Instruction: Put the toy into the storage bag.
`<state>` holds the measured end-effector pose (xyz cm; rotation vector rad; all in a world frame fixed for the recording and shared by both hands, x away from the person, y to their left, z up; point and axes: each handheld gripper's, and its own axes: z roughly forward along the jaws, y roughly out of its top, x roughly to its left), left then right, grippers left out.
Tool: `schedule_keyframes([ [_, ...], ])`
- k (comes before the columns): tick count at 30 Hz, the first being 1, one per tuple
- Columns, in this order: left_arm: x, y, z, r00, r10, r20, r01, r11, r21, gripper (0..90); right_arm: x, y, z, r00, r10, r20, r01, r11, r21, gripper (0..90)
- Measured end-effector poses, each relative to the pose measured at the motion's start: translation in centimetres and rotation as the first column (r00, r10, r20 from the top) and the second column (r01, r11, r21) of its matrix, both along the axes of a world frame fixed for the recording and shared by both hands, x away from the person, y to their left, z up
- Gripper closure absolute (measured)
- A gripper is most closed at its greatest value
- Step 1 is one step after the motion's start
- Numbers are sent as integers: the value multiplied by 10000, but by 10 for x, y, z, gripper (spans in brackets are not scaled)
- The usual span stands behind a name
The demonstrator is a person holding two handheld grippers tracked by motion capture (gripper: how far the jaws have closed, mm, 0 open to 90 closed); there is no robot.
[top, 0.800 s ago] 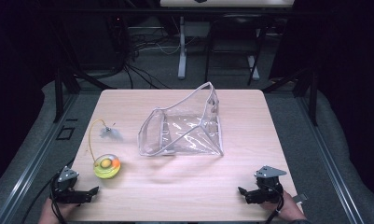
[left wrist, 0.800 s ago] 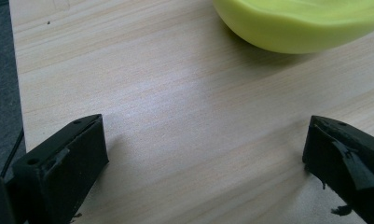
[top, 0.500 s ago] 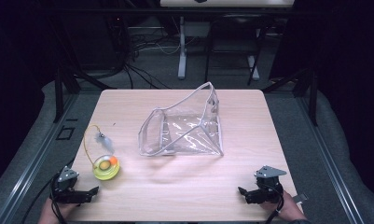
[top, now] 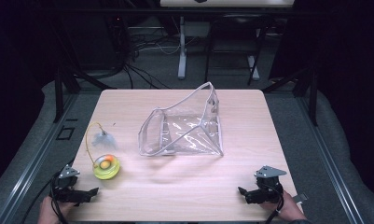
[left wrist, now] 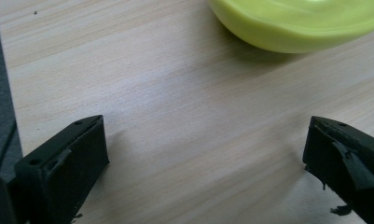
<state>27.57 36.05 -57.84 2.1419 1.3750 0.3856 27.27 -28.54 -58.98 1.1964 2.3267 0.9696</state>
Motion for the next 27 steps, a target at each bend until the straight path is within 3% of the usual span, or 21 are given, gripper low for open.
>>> schedule_keyframes([
  [12,2,1,25,9998,31,175,-23,9989,-476,0,0,0,0,10000,8,17,-8,10000,0,0],
  [24,12,-9,51,9958,-3,917,4,10000,-20,0,0,0,0,10000,-5,27,5,10000,0,0],
  [27,13,-9,60,9928,88,1192,-75,9999,-111,0,0,0,0,10000,-6,28,6,10000,0,0],
])
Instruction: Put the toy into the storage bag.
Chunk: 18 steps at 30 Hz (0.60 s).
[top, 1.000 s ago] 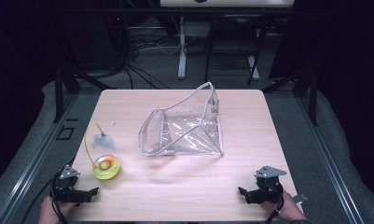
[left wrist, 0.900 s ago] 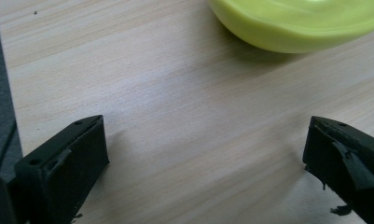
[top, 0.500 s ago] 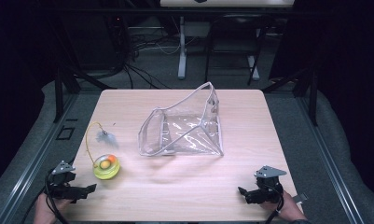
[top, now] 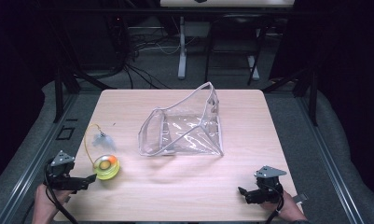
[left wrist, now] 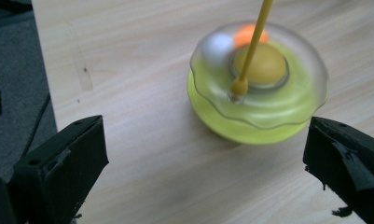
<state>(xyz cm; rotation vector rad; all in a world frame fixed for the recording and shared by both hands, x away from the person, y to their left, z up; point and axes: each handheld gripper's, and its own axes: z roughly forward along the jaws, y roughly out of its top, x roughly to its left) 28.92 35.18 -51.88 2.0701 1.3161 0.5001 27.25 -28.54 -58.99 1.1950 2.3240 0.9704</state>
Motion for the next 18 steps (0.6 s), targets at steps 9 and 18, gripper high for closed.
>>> schedule_keyframes([
  [9,11,-3,13,9994,262,225,-252,9988,-431,0,0,0,0,10000,0,-3,0,10000,-9,0],
  [18,22,-11,26,9984,3,561,20,9991,-421,14,0,0,0,10000,34,2,-34,10000,-31,0],
])
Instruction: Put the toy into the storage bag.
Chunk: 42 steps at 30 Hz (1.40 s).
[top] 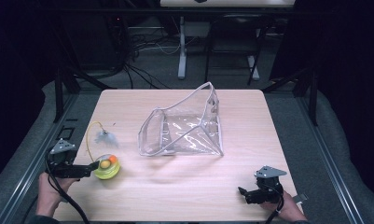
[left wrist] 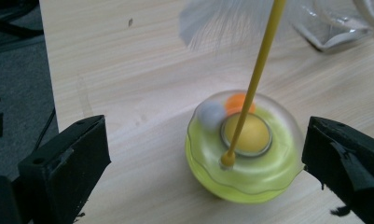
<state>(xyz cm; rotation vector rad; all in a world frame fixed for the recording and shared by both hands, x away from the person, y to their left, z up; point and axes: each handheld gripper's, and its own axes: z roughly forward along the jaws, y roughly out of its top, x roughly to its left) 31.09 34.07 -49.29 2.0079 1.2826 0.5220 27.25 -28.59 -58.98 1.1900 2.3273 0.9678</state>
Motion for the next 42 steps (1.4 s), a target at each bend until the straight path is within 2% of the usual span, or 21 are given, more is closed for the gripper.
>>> schedule_keyframes([
  [8,1,-3,12,9992,-374,111,376,9991,-218,92,-1,1,0,9999,-109,-33,109,9999,54,0],
  [12,1,-3,16,9990,-435,120,437,9989,-148,179,-1,1,0,9999,-118,-38,119,9999,34,0],
  [14,3,-2,17,9990,-440,-77,438,9988,-222,259,-1,0,0,9999,-100,-8,100,9999,55,0],
  [16,5,-1,18,9992,-393,-81,390,9987,-329,293,-1,0,0,9999,-110,-7,110,9999,60,0],
  [19,6,-1,22,9990,-435,-143,431,9988,-233,350,-1,0,0,9999,-106,-7,106,9999,58,0],
  [22,9,-3,29,9986,-516,-128,515,9986,-89,464,-1,0,0,9999,-102,-8,102,9999,55,0],
  [24,10,-5,33,9978,-636,-169,637,9980,48,489,-1,0,0,9999,-104,-7,104,9999,60,0],
  [26,12,-7,37,9980,-633,-59,634,9980,46,532,-1,0,0,9999,-104,-10,104,9999,56,0],
  [27,13,-7,38,9975,-702,-124,702,9975,37,550,-2,0,0,9999,-107,-6,107,9999,63,0],
  [31,16,-8,44,9965,-822,-159,822,9966,36,569,-2,0,0,9999,-117,-5,117,9999,26,0],
  [34,15,-10,51,9962,-868,25,868,9961,178,627,-2,0,0,9999,-119,-6,119,9999,27,0],
  [38,16,-10,58,9952,-983,-17,984,9948,249,698,-2,0,0,9999,-118,-6,118,9999,26,0],
  [42,16,-11,61,9940,-1093,10,1092,9937,261,810,-2,0,0,9999,-108,-9,108,9999,58,0],
])
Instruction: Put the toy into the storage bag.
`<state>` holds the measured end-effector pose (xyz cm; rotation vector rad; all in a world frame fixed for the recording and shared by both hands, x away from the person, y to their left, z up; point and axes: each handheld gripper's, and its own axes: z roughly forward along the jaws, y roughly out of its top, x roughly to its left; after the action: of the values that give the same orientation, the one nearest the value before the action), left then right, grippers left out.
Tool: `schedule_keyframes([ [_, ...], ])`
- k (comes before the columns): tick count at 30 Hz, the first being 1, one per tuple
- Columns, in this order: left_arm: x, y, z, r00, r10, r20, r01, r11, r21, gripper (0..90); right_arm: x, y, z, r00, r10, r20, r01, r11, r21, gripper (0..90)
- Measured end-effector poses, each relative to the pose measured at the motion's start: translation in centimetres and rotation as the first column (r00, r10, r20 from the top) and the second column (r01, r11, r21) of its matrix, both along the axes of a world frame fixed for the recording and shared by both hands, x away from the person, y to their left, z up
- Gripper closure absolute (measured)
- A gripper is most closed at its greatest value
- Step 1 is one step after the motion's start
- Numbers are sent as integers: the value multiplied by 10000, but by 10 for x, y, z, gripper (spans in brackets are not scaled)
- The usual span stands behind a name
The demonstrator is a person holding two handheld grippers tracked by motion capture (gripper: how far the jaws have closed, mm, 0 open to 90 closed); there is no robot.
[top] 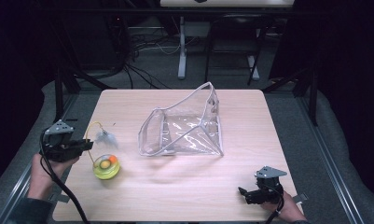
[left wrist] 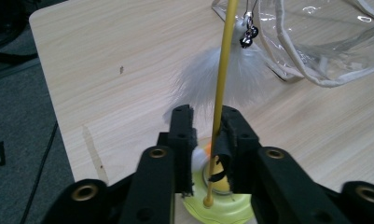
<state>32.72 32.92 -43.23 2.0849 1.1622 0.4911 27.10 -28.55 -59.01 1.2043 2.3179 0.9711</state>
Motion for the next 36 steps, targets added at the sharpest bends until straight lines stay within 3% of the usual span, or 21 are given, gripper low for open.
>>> schedule_keyframes([
  [3,-1,-2,2,9997,-242,97,242,9997,16,876,0,0,0,10000,3,-2,-3,10000,1,0],
  [17,1,-16,11,9980,-631,-46,632,9958,659,882,0,0,0,10000,-2,2,2,10000,-4,0],
  [36,4,-17,32,9966,-822,-44,822,9916,997,881,0,0,0,10000,0,0,0,10000,3,0],
])
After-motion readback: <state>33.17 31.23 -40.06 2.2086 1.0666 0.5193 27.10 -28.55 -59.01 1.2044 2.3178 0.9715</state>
